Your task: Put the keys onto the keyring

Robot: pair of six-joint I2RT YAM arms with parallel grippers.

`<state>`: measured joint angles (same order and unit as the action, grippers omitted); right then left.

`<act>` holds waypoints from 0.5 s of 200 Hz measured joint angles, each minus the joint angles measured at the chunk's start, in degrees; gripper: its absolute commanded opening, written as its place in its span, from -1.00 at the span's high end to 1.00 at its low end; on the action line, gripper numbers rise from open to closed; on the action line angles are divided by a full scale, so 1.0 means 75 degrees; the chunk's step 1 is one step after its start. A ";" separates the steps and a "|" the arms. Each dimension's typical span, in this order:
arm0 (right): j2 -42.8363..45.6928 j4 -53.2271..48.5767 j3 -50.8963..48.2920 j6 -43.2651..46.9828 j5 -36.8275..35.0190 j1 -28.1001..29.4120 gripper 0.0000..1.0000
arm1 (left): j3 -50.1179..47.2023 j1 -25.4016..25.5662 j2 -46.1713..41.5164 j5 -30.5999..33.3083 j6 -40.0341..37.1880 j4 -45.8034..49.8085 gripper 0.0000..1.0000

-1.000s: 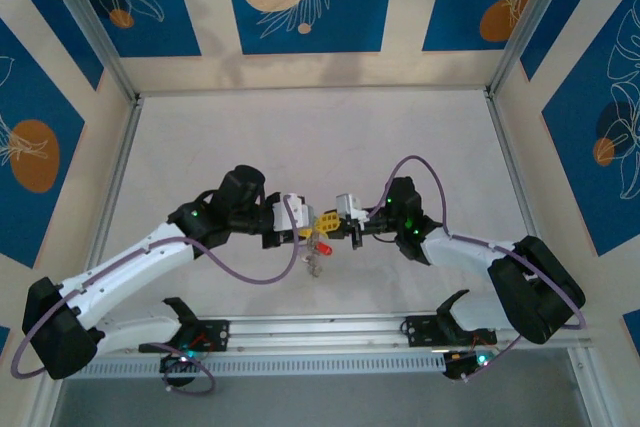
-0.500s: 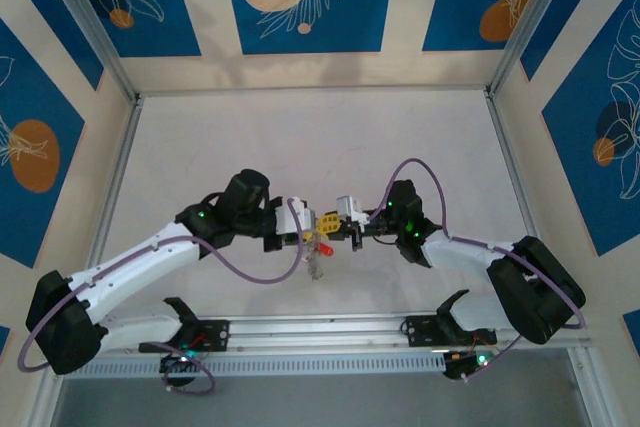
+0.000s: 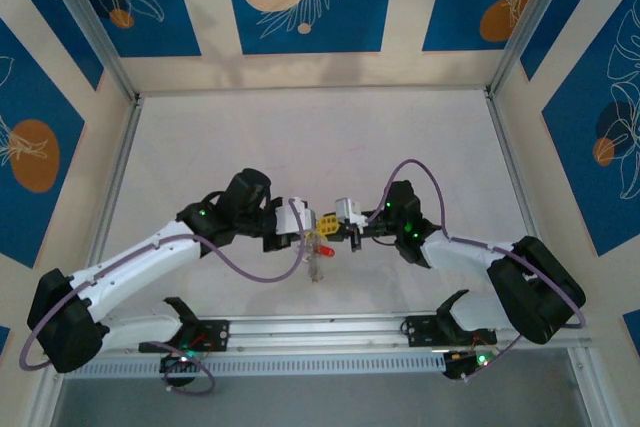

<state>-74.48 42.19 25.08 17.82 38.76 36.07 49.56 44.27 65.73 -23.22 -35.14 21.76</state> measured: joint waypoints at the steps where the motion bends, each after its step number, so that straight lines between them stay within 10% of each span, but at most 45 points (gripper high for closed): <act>1: 0.0003 -0.0009 0.0006 0.0012 -0.0006 0.0006 0.81 | 0.0009 0.0000 0.0000 0.0006 -0.0003 0.0017 1.00; 100: 0.0000 -0.1154 0.0425 0.0350 -0.0268 0.0210 0.51 | 0.1469 0.0455 0.0533 0.1084 -0.0901 0.1865 1.00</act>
<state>-74.48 33.54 28.27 20.45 36.75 37.65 60.58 47.68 69.73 -15.09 -41.89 35.75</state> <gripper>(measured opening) 0.241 0.042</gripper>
